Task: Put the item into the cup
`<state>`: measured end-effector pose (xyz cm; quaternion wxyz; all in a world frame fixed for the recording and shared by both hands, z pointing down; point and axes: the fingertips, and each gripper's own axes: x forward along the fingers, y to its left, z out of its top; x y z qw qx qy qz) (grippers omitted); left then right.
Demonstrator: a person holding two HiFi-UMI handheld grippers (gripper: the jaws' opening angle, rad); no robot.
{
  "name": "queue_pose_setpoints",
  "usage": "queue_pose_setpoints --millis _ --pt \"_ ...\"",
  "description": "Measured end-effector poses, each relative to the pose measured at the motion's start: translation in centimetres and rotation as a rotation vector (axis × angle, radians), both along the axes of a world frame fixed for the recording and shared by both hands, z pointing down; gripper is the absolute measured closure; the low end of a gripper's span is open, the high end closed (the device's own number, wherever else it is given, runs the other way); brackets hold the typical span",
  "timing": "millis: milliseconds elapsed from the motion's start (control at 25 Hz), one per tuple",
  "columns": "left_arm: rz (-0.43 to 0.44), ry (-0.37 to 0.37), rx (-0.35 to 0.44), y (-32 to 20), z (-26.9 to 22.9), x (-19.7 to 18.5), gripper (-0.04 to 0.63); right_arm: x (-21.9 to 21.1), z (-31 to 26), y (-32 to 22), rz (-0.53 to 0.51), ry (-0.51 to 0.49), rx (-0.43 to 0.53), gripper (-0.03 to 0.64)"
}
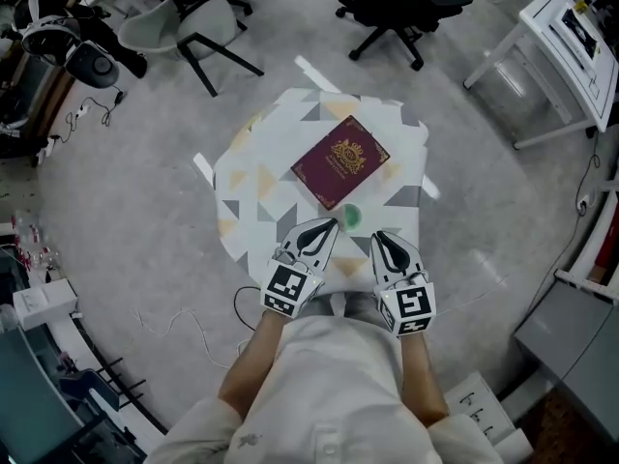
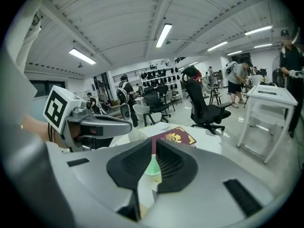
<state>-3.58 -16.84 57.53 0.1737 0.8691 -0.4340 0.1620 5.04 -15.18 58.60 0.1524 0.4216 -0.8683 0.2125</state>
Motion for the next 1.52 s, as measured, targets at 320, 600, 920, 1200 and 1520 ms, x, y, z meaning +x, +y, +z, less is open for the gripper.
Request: queue_pose_setpoints --millis 320,600,920,1200,1520 --pt "0.016 -0.019 -0.052 0.4 2.8 0.7 0.585 0.0 1.9 0.2 -0.002 -0.001 -0.037 0.583" --pt "0.026 -0.028 -0.084 0.4 4.7 1.1 0.584 0.0 3.3 0.4 -0.002 0.0 -0.063 0.583" --pt "0.032 -0.041 -0.12 0.1 6.9 1.2 0.584 0.2 4.9 0.2 0.0 0.01 -0.088 0.583" --pt "0.042 -0.047 -0.138 0.1 8.2 1.3 0.584 0.1 5.9 0.3 0.005 0.018 -0.105 0.583" --pt "0.058 -0.047 -0.156 -0.2 9.3 1.6 0.584 -0.2 6.6 0.4 0.006 0.027 -0.119 0.583"
